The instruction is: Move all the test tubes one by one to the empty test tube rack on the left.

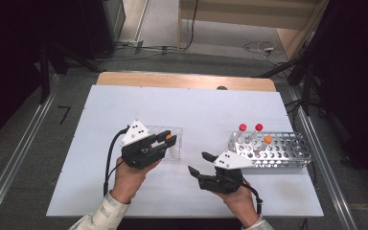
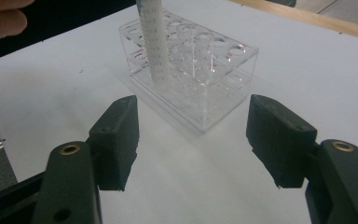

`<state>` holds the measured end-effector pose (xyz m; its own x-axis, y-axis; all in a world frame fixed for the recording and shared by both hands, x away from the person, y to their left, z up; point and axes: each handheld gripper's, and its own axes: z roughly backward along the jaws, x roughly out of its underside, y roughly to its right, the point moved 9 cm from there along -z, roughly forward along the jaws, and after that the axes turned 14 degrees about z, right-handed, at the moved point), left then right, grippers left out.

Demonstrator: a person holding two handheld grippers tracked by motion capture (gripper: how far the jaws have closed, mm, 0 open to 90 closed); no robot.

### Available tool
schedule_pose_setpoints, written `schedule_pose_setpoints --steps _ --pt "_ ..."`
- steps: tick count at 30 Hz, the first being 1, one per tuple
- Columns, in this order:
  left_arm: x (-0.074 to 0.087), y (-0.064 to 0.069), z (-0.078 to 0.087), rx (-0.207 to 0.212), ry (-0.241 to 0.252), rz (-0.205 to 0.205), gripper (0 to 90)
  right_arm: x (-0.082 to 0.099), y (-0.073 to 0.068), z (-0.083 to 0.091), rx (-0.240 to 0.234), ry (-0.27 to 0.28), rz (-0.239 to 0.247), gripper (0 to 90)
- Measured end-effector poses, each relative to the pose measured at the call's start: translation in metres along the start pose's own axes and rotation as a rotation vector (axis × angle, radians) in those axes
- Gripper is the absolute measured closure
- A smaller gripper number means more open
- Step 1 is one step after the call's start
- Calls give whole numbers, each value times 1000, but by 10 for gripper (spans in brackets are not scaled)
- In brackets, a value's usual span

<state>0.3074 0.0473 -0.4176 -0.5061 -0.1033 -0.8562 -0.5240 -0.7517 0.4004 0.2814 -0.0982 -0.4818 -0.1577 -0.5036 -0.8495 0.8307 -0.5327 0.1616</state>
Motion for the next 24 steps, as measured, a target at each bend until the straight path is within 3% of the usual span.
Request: schedule_pose_setpoints --steps 10,16,24 --pt "-15 -20 9 -66 63 6 704 15 8 5 12 -32 -23 259" --pt "-19 -28 9 -125 87 -26 704 17 9 3 18 -38 -26 249" --pt "-19 -33 3 -144 91 -29 704 19 9 2 21 -43 -22 246"
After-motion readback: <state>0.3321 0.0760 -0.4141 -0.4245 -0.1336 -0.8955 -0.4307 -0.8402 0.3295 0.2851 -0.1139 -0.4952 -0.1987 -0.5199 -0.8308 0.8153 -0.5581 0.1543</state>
